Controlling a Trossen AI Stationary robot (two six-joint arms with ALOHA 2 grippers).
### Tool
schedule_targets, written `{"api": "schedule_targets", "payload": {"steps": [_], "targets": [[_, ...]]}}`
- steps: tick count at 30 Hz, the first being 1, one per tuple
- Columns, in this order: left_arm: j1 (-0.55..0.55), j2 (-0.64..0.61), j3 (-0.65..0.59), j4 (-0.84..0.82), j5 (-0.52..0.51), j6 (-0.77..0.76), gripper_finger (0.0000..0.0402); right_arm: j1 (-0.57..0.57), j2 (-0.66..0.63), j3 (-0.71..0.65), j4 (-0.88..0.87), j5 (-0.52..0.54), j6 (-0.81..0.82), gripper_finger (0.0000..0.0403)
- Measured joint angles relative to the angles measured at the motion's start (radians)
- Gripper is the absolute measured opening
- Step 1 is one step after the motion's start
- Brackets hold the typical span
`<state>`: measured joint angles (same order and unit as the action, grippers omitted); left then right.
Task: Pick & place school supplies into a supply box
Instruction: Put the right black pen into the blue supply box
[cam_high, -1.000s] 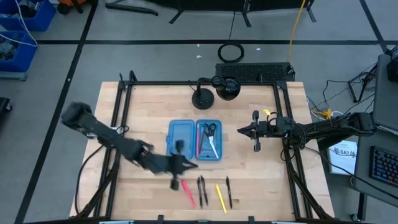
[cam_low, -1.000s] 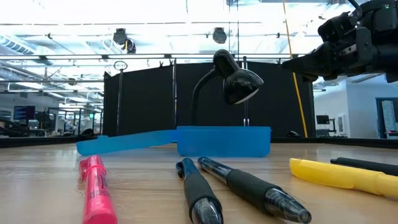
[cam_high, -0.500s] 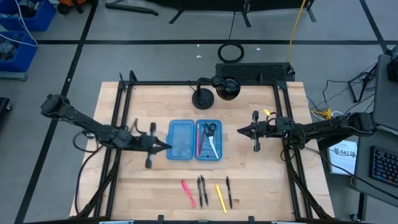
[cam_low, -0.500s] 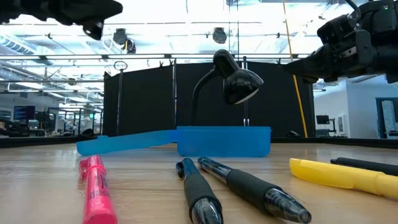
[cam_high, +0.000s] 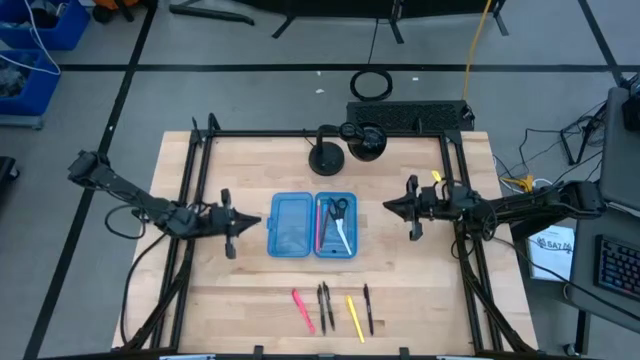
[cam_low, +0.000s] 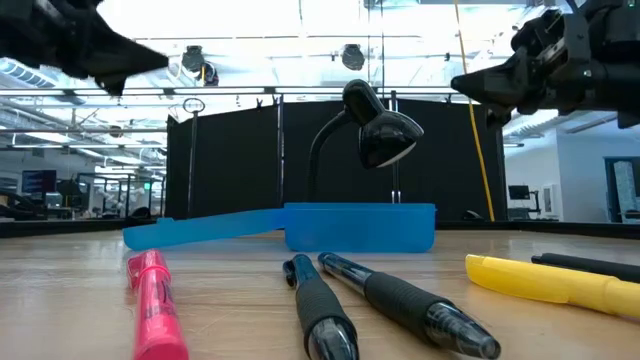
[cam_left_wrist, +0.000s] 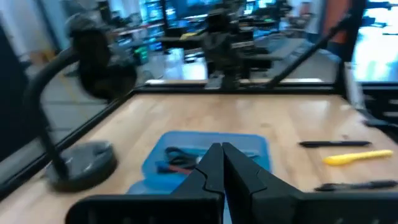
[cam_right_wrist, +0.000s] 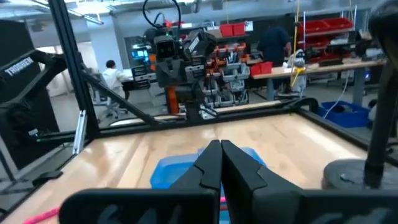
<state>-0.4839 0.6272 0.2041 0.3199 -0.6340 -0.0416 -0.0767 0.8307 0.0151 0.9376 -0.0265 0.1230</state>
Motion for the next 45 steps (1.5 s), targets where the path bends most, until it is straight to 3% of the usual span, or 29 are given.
{"api": "schedule_targets", "payload": {"steps": [3, 8, 12, 17, 20, 23, 28, 33, 39, 45], "targets": [[0.002, 0.0, -0.015, -0.001, -0.077, -0.03, 0.0007, 0.0, 0.0, 0.0, 0.001, -0.003, 0.056, 0.0], [0.001, 0.008, -0.06, -0.003, -0.094, -0.039, 0.0028, 0.023, -0.001, 0.053, -0.078, -0.002, 0.062, 0.0], [0.001, 0.008, -0.102, -0.004, -0.101, -0.02, 0.003, 0.11, 0.006, 0.261, -0.421, 0.059, 0.042, 0.0], [0.001, 0.008, -0.124, -0.002, -0.101, -0.02, 0.002, 0.299, 0.112, 0.6, -0.999, 0.314, 0.14, 0.0], [0.001, 0.008, -0.126, -0.001, -0.101, 0.009, 0.001, 0.41, 0.197, 0.772, -1.165, 0.411, 0.268, 0.0], [0.002, 0.007, -0.126, -0.001, -0.101, 0.046, 0.0003, 0.488, 0.312, 0.893, -1.29, 0.419, 0.43, 0.0], [0.013, 0.008, -0.126, -0.002, -0.101, 0.066, 0.0019, 0.596, 0.504, 1.067, -1.396, 0.407, 0.66, 0.0], [0.01, 0.007, -0.126, -0.014, -0.083, 0.043, 0.0036, 0.672, 0.677, 1.153, -1.386, 0.392, 0.754, 0.0], [0.009, 0.007, -0.126, -0.093, 0.017, -0.062, 0.003, 0.702, 0.785, 1.17, -1.275, 0.392, 0.795, 0.0], [0.009, 0.007, -0.126, -0.162, 0.076, -0.188, 0.0017, 0.701, 0.839, 1.17, -1.338, 0.364, 0.93, 0.0]]}}
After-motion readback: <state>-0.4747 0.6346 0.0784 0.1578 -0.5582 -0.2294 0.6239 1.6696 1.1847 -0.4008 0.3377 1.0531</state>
